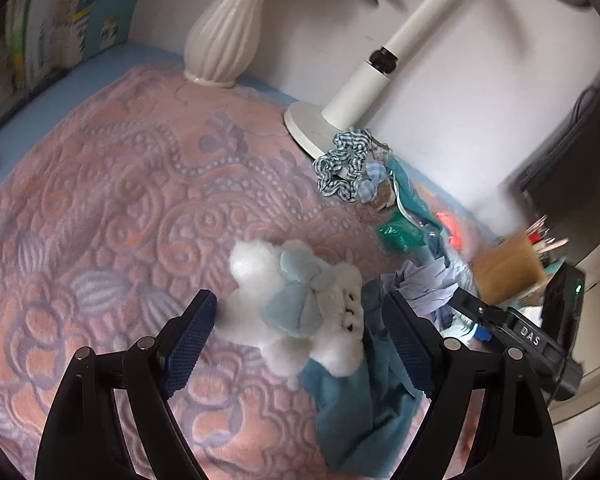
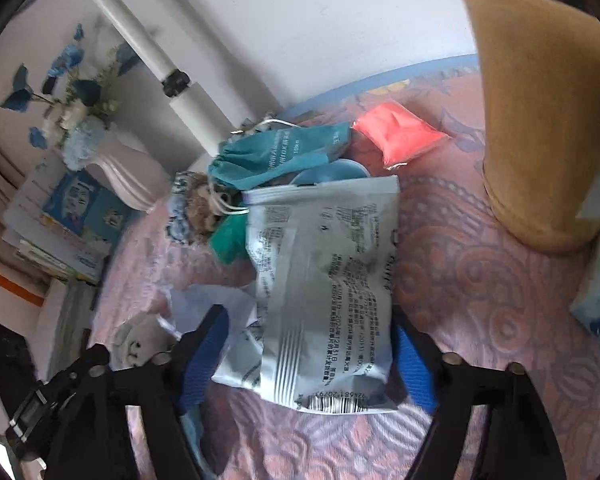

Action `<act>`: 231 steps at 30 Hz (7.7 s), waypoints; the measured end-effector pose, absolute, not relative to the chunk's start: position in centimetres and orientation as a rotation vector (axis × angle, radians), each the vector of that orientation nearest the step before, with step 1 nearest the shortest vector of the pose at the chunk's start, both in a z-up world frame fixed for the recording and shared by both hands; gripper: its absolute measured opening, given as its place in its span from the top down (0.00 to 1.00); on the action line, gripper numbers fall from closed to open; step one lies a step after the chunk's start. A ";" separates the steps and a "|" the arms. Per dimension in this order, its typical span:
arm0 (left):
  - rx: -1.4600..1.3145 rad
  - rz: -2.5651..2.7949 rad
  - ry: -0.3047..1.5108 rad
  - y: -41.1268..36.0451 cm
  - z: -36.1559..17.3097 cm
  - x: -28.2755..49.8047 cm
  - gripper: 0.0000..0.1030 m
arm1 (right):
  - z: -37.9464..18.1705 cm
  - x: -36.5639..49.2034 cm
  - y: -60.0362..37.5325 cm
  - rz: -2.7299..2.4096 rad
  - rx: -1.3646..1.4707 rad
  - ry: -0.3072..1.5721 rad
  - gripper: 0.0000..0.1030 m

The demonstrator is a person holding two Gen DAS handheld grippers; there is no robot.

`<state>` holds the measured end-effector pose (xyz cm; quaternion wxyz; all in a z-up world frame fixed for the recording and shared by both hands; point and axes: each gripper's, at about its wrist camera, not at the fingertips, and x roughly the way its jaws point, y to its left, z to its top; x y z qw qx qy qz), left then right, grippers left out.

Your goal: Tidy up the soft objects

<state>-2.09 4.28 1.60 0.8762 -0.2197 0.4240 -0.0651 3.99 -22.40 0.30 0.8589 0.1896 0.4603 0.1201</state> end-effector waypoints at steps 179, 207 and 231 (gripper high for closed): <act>-0.083 -0.816 0.639 -27.6 19.9 -3.9 0.19 | 16.7 -5.5 -48.8 -0.111 0.517 0.633 0.25; -0.144 -0.168 0.791 -0.4 4.4 -7.3 0.09 | 2.4 -2.7 -22.0 0.353 0.154 0.953 0.10; -0.030 -0.275 0.950 -7.4 0.8 -6.3 0.11 | 0.3 5.3 -14.9 0.463 0.167 1.064 0.10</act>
